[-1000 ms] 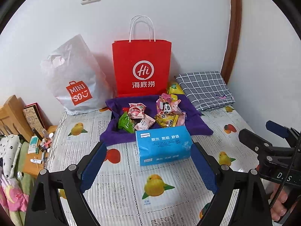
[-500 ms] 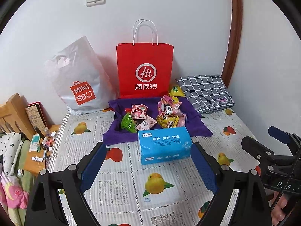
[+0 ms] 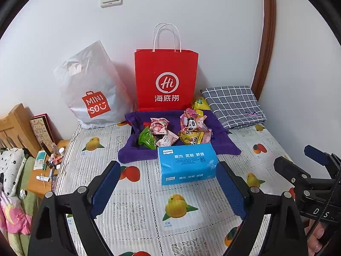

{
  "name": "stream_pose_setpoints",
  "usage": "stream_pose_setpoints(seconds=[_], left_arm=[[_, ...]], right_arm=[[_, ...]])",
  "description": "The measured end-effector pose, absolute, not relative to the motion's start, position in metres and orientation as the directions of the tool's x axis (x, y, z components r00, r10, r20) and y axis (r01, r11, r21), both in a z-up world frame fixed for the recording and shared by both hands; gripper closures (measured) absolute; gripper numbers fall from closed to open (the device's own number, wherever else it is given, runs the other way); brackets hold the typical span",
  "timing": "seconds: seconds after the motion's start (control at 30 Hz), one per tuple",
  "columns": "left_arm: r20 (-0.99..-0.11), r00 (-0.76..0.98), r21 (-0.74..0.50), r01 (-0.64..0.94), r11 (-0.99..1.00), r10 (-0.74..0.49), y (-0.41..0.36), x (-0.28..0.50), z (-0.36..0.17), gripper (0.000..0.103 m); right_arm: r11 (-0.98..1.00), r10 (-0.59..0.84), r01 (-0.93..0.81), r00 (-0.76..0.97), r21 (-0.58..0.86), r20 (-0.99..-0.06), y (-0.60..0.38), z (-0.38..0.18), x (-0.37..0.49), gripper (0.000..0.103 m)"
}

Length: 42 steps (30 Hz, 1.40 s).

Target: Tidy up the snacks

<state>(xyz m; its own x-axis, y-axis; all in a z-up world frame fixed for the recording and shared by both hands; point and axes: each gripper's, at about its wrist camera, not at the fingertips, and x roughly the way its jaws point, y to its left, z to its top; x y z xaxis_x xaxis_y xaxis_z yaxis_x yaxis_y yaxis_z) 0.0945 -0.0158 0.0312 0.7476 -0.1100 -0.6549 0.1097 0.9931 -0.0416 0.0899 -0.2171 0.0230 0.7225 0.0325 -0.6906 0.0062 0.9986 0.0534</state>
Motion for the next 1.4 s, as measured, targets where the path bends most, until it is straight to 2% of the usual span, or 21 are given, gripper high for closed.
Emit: stream_pose_setpoints(seconds=[1.4], left_arm=[[-0.653, 0.748, -0.043, 0.115, 0.992, -0.115, -0.0170, 0.0961, 0.0311, 0.013]], right_arm=[[0.999, 0.036, 0.001, 0.723, 0.053, -0.690, -0.2166, 0.0237, 0.0873, 0.000]])
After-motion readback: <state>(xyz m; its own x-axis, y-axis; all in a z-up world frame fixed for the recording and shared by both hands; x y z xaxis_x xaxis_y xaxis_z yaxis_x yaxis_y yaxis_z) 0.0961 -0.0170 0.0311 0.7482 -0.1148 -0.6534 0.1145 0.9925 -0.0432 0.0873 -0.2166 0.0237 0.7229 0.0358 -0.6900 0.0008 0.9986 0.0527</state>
